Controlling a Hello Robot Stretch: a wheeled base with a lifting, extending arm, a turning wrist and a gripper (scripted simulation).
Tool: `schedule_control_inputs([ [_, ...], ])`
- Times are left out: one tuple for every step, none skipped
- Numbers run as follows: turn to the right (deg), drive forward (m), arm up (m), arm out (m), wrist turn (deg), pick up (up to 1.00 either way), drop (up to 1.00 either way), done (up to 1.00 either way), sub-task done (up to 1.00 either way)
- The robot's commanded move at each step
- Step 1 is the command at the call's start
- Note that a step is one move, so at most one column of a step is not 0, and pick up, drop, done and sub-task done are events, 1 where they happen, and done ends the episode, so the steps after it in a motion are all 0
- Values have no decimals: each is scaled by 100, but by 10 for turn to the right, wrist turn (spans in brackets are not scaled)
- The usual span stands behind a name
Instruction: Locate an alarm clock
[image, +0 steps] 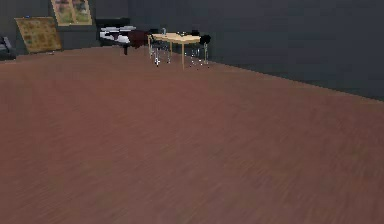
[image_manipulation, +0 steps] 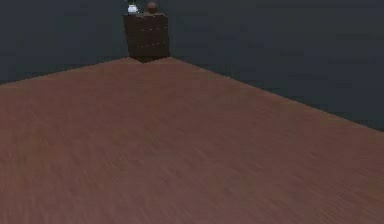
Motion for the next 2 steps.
schedule_control_inputs([
  [-90,0,0,0,0,0,0,0,0],
  [0,100,0,0,0,0,0,0,0],
])
